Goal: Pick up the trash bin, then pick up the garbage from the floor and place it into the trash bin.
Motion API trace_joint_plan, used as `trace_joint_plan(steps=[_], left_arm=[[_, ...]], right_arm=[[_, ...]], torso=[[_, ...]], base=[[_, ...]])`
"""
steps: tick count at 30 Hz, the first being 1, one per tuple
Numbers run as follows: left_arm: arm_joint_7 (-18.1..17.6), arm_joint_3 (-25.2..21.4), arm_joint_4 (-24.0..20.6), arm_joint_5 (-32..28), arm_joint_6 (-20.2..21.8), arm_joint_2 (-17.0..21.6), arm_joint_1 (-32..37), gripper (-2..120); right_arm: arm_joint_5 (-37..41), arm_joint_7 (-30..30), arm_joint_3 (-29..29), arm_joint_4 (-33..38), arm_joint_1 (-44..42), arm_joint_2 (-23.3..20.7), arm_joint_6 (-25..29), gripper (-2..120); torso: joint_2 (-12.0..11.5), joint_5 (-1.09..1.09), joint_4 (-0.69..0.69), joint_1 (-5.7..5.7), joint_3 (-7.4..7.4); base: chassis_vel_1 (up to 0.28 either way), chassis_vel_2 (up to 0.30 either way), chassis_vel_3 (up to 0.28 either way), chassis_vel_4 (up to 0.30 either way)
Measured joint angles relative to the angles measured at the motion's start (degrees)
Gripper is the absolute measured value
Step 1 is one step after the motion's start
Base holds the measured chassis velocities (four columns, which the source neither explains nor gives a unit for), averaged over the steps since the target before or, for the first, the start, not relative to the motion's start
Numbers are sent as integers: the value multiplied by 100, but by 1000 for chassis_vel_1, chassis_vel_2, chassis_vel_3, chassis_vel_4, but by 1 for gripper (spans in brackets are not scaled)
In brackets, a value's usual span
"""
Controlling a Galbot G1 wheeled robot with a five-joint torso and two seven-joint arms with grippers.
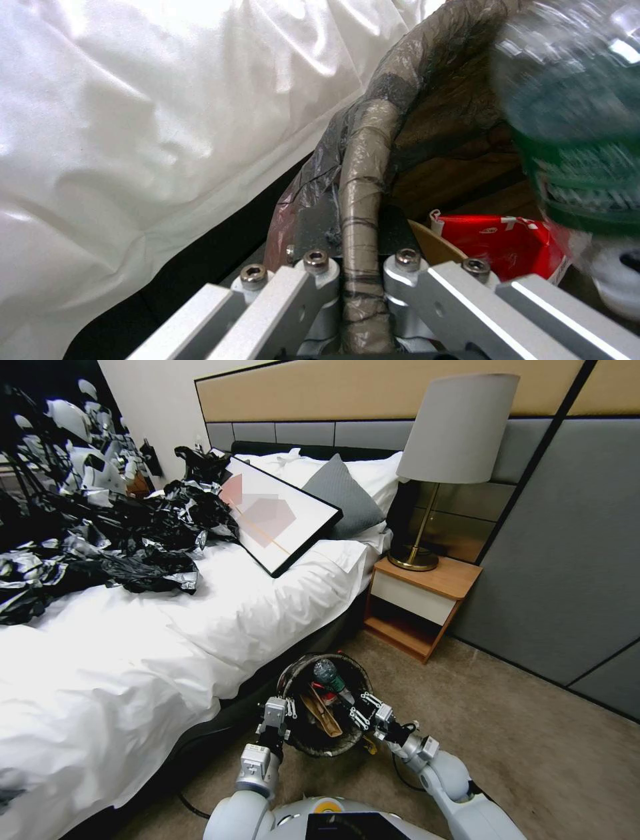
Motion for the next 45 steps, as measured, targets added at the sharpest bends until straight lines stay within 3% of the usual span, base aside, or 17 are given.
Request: trace_joint_plan(steps=[6, 11, 21, 33, 45], left_arm=[[5, 11, 1, -1, 0, 5, -4, 0], [5, 22, 17, -7, -1, 8, -9, 0], [4, 25, 45, -2, 0, 11, -15, 0], [4, -23, 52, 6, 0, 5, -6, 0], [5, -172, 16, -60, 0, -12, 11, 0]], right_arm=[[-48, -45, 19, 150, -92, -21, 67, 89], [-77, -96, 60, 396, -172, -58, 112, 99], [42, -20, 122, 1196, -236, -54, 99, 100], [548, 1172, 468, 2383, -83, 163, -73, 100], [441, 2032, 1083, 2664, -323, 545, 42, 100]], torso=[[0, 0, 0, 0, 0], [0, -1, -1, 0, 0], [0, 0, 0, 0, 0], [0, -1, 0, 0, 0], [0, 0, 0, 0, 0]], base=[[0, 0, 0, 0], [0, 0, 0, 0], [0, 0, 0, 0], [0, 0, 0, 0], [0, 0, 0, 0]])
